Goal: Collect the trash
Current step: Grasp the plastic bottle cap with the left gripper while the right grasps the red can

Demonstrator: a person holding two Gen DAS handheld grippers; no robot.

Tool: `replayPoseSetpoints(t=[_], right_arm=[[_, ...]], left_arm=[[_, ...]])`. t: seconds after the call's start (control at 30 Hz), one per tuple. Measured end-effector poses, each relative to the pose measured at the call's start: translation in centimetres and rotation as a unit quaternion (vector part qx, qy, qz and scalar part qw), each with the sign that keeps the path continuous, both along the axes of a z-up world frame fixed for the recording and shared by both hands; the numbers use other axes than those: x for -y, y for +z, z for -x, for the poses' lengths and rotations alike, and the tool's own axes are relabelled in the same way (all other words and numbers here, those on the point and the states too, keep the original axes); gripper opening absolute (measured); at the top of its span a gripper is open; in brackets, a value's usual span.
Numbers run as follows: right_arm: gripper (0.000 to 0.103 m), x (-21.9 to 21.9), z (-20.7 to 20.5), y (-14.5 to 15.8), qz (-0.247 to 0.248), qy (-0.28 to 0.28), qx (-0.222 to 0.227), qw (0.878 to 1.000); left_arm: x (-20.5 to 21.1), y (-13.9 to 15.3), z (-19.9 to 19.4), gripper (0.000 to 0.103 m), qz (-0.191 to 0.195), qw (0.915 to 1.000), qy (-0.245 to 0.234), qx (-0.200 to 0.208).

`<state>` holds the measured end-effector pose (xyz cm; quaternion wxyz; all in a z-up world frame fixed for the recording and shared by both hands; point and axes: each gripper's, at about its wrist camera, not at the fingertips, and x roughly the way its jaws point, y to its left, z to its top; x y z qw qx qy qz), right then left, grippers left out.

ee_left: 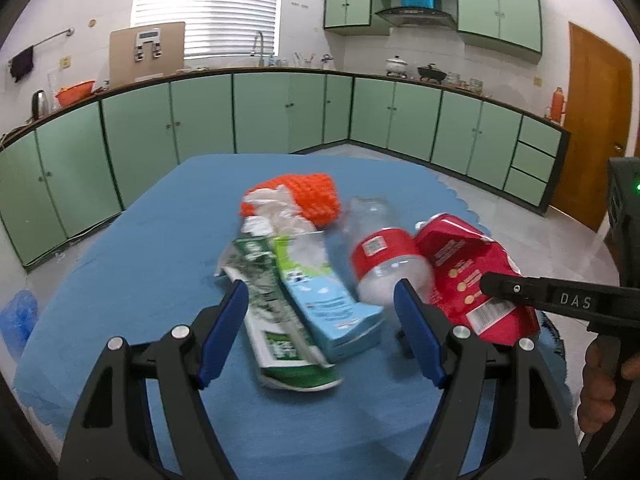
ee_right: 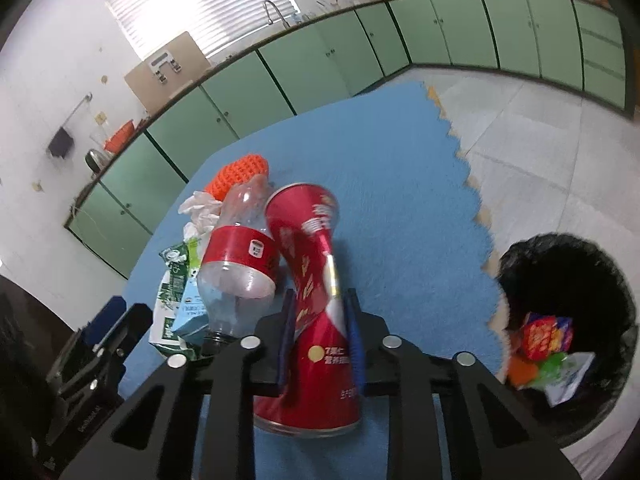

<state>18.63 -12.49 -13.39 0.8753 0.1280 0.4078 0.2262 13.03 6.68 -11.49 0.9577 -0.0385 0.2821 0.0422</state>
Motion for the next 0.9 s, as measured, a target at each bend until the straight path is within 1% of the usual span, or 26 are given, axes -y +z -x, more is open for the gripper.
replayPoseSetpoints(t=[0.13,0.27,0.37,0.47,0.6,0.67,0.7,0.73,0.8,0.9], right_arm=[[0.015,0.4,0.6,1.3,0.042,-0.014,0.026,0.999],[0.01,1.8,0.5,1.8,0.053,-0.031,0.029,0.998],[0.009,2.6,0.4,1.6,0.054,-0.034,0.026,0.998],[0.009,3.3,0.2,1.4,0.048,-0.037,0.022,0.998],[0.009,3.9,0.1,1.1,0.039,-0.038,0.016,0.998],[0.009,4.0,0.1,1.1,0.038,-0.038,0.016,0.998],[0.009,4.1,0.0,1.0,0.037,-0.039,0.015,0.998],[0.009,4.2,0.0,1.0,0.035,-0.039,0.014,0.999],[0.009,4.3,0.0,0.9,0.034,-0.038,0.014,0.999],[0.009,4.2,0.0,0.9,0.036,-0.035,0.014,0.999]], left_arm=[[1.2,-0.1,-1.0,0.073,0.013,0.9997,-0.021,-0.004],[2.9,-1.0,-1.8,0.072,0.023,0.9989,-0.036,-0.017],[4.2,-1.7,-1.9,0.07,0.024,0.9981,-0.049,-0.027],[5.3,-2.6,-2.1,0.064,0.017,0.9973,-0.061,-0.037],[5.8,-3.9,-3.2,0.049,0.015,0.9962,-0.062,-0.059],[5.7,-4.5,-3.8,0.041,0.02,0.9958,-0.058,-0.069],[5.5,-4.8,-4.1,0.035,0.024,0.9953,-0.055,-0.076],[5.3,-5.0,-4.2,0.033,0.027,0.9951,-0.053,-0.079],[4.9,-5.2,-4.6,0.031,0.034,0.9948,-0.048,-0.083],[4.7,-5.0,-4.6,0.031,0.034,0.9953,-0.046,-0.078]])
